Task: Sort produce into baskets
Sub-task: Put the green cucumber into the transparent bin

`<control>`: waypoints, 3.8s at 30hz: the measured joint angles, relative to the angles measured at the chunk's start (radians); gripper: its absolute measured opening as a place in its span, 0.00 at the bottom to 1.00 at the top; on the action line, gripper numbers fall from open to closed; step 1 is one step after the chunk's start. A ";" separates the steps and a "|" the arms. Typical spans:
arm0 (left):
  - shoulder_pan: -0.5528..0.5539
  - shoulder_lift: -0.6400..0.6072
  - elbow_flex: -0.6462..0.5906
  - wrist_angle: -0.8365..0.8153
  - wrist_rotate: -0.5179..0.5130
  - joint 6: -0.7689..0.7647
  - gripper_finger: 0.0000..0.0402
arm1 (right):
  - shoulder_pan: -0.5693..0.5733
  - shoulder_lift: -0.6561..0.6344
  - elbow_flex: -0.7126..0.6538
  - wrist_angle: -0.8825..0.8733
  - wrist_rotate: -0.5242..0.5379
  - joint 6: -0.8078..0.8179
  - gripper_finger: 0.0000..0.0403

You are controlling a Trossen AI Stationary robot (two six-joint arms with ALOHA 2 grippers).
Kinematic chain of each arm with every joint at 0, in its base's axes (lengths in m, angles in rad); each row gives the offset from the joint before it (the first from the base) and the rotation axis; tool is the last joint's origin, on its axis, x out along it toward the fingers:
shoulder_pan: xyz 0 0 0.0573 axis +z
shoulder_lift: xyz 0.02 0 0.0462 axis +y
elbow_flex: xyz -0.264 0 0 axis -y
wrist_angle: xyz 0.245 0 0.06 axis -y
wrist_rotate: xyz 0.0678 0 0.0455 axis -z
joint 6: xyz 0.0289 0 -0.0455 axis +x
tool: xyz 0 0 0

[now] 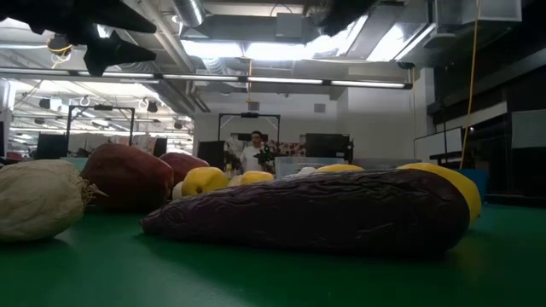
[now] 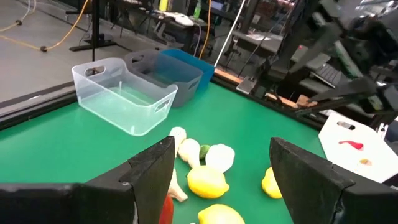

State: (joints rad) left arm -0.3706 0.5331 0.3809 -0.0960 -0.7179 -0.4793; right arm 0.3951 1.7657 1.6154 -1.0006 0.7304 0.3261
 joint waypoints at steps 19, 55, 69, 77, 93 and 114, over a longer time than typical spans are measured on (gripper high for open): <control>0.000 0.000 0.000 -0.028 0.000 -0.047 0.64 | -0.529 -0.080 -0.358 0.966 -0.618 -0.489 0.55; -0.002 0.013 0.000 -0.059 -0.034 -0.065 0.64 | -0.606 0.493 0.190 0.525 -0.699 -0.543 0.88; -0.002 0.018 0.000 -0.082 -0.034 -0.083 0.64 | -0.605 0.581 0.201 0.524 -0.644 -0.508 0.68; -0.002 0.018 0.000 -0.083 -0.033 -0.095 0.64 | -0.604 0.587 0.242 0.476 -0.652 -0.510 0.35; -0.002 0.018 0.000 -0.085 -0.033 -0.098 0.64 | -0.612 0.584 0.435 0.217 -0.651 -0.516 0.36; -0.002 0.018 0.000 -0.105 -0.032 -0.128 0.64 | -0.839 0.300 0.490 -0.227 -0.644 -0.497 0.38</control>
State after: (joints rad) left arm -0.3729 0.5514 0.3809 -0.2008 -0.7502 -0.6075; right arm -0.4437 2.0657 2.1052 -1.2272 0.0862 -0.1704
